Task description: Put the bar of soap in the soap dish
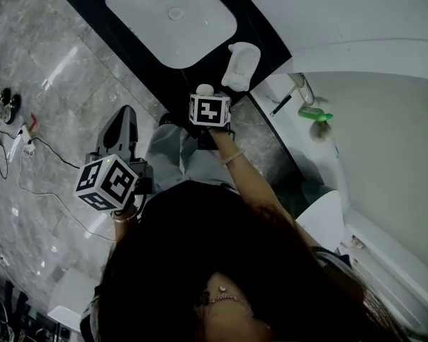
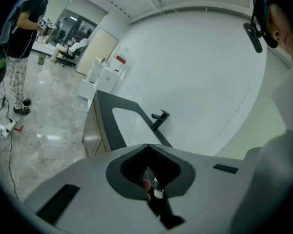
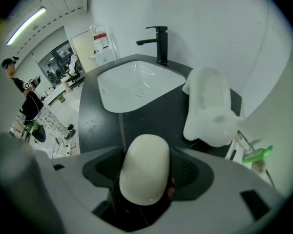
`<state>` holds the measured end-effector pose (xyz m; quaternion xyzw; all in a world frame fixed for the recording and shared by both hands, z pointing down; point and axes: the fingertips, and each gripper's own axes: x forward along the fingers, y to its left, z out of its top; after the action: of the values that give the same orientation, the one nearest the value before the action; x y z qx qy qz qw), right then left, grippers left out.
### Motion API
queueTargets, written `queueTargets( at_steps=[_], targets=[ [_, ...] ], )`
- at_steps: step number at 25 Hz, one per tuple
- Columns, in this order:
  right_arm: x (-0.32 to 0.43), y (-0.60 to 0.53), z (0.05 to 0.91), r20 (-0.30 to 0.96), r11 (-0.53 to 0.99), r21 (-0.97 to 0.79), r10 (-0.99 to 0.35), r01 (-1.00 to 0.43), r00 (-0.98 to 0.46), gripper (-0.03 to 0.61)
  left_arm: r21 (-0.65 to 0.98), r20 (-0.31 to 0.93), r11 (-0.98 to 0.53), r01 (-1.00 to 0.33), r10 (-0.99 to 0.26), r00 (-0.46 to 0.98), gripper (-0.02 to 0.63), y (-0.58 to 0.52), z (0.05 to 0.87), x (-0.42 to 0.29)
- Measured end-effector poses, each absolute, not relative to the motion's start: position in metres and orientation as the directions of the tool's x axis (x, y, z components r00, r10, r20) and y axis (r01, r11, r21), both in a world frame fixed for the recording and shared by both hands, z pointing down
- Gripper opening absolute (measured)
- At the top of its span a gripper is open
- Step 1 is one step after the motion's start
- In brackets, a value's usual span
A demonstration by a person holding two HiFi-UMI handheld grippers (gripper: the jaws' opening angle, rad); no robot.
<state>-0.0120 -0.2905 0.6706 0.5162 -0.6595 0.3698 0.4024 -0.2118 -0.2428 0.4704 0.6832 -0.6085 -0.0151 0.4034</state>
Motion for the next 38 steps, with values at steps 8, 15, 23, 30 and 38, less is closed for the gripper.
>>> queueTargets(
  at_steps=[8,15,23,30,38],
  targets=[
    [-0.011,-0.286,0.667,0.903,0.286,-0.073,-0.388,-0.955,-0.185,0.302,0.571,0.464,0.063,-0.818,-0.847,0.259,-0.005,-0.24,0.469,-0.212],
    [-0.008,-0.289,0.64,0.867,0.295,-0.116,-0.435,-0.948,-0.241,0.302,0.568,0.45,0.05,-0.821,-0.854,0.259,-0.005,-0.242,0.455,-0.206],
    [-0.001,-0.328,0.589,0.779,0.296,-0.123,-0.562,-0.947,-0.277,0.302,0.566,0.44,0.018,-0.824,-0.852,0.283,-0.005,-0.246,0.452,-0.197],
    [0.028,-0.364,0.566,0.73,0.231,-0.104,-0.643,-0.967,-0.232,0.302,0.564,0.432,0.0,-0.825,-0.852,0.295,-0.005,-0.25,0.453,-0.194],
    [0.067,-0.401,0.557,0.7,0.164,-0.064,-0.696,-0.984,-0.162,0.302,0.554,0.436,-0.004,-0.832,-0.85,0.294,-0.005,-0.251,0.452,-0.195]
  ],
)
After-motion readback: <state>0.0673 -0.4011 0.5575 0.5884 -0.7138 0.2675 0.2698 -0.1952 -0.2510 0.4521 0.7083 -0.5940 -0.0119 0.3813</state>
